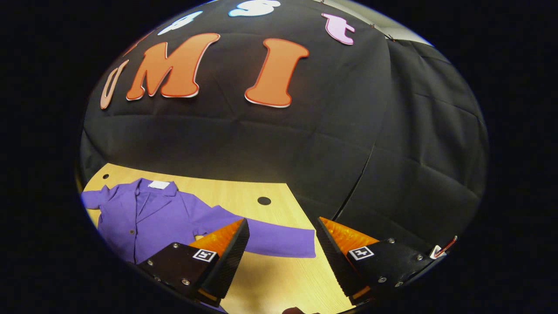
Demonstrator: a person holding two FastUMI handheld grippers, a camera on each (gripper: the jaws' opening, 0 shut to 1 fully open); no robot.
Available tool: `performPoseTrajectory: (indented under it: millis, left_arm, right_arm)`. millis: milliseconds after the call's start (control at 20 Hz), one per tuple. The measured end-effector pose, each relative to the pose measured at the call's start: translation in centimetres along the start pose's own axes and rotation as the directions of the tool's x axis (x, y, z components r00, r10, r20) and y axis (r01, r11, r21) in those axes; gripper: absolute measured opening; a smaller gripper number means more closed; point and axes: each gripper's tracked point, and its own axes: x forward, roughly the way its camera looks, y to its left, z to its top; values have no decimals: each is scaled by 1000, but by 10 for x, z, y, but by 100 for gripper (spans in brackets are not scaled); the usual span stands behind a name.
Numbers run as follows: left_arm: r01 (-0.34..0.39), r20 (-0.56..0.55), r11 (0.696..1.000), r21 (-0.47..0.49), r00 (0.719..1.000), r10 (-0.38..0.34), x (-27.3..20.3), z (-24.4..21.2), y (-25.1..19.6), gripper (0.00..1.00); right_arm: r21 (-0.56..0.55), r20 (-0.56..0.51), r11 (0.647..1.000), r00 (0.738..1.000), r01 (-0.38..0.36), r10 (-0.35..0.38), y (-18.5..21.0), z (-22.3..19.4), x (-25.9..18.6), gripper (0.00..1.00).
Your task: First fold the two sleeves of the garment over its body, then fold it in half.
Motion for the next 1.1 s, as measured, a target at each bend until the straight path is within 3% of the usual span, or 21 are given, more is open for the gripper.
performPoseTrajectory:
  millis: [200, 350, 600, 1100]
  left_arm:
    - [-31, -30, 999, 22, 999, 32, 0, -7, -7, 96]
    - [-55, -54, 998, 31, 997, 57, -4, -13, -12, 97]
    - [-104, -98, 993, 52, 989, 108, -9, -25, -9, 96]
    - [-82, -192, 992, 100, 976, 100, -7, -45, -21, 100]
  right_arm:
    - [42, -117, 999, 993, 22, -17, -27, -37, 44, 95]
    - [91, -244, 995, 970, 41, -18, -44, -71, 74, 95]
    - [213, -460, 975, 887, 59, 47, -59, -127, 110, 95]
    - [221, -680, 975, 718, 10, 147, -63, -177, 170, 95]
